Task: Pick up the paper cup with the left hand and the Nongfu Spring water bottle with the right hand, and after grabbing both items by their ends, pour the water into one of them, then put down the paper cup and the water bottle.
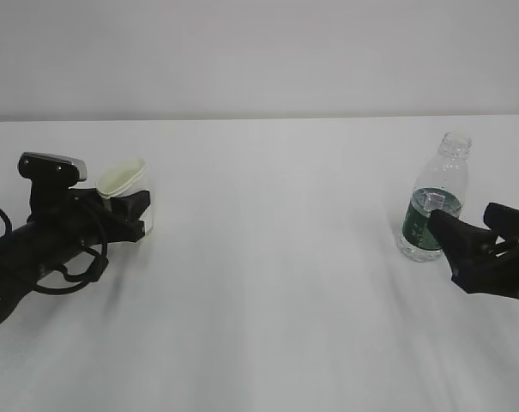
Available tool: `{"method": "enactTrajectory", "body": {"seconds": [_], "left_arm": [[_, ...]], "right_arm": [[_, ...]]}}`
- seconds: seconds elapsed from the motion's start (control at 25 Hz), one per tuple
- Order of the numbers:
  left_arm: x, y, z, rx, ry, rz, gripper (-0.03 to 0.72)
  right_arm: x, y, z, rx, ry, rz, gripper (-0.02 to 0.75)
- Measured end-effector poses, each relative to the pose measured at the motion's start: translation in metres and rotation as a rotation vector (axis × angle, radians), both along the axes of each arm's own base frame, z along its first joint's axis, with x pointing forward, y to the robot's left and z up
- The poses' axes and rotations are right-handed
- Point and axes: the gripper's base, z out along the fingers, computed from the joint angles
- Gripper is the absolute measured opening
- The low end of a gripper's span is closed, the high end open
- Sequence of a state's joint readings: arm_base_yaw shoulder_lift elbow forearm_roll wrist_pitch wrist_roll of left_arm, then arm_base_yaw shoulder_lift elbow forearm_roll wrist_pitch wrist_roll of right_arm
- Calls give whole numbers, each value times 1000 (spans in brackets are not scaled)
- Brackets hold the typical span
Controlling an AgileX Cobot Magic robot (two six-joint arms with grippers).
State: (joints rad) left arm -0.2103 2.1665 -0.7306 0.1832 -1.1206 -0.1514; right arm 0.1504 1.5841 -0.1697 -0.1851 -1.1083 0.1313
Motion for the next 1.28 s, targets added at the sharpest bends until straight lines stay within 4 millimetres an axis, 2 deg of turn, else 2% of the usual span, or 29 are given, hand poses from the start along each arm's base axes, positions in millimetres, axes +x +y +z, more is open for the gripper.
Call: {"method": "enactTrajectory", "body": {"seconds": [0.4,0.72,1.28], "left_arm": [[-1,0,-5,1,11,0,456],[0,0,-4,-2,0,-1,566],[-1,-1,-4,1,-2,-13,589]], "right_arm": [[0,1,0,13,5,8,588],[0,1,0,17,6,9,588],[-1,2,0,16,6,16,588]]}}
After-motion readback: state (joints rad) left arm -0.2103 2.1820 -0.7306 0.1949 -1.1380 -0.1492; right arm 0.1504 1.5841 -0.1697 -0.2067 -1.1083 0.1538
